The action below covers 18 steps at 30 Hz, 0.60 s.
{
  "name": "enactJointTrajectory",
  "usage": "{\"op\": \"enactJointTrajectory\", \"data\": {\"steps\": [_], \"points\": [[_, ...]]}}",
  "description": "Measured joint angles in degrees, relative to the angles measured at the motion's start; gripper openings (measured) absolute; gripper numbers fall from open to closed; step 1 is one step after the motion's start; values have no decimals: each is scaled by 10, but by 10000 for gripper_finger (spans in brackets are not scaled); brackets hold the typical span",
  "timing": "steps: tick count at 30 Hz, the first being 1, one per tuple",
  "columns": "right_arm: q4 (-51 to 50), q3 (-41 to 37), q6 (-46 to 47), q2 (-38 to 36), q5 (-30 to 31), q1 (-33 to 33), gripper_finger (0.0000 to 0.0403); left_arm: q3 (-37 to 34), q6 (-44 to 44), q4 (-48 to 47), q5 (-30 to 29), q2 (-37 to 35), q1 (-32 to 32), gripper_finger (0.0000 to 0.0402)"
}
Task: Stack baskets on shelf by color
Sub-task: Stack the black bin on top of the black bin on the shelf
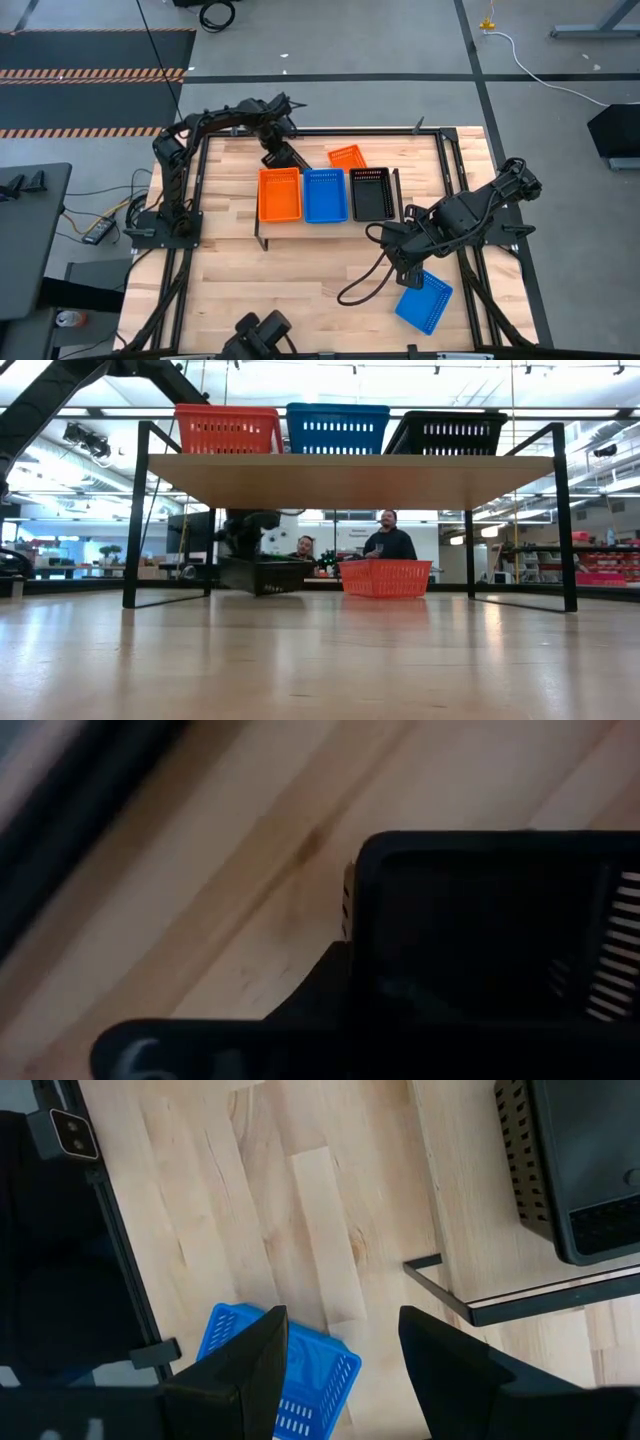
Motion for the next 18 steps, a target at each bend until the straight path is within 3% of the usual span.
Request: {"op": "enactJointTrajectory", "data": {"steps": [7,18], "points": [[0,0,1,0,0,7,199,99,-14,-80,2,0,-1,6],[-1,0,-19,0,25,11,199,297,-22,-114,-65,0,-25,5]]}}
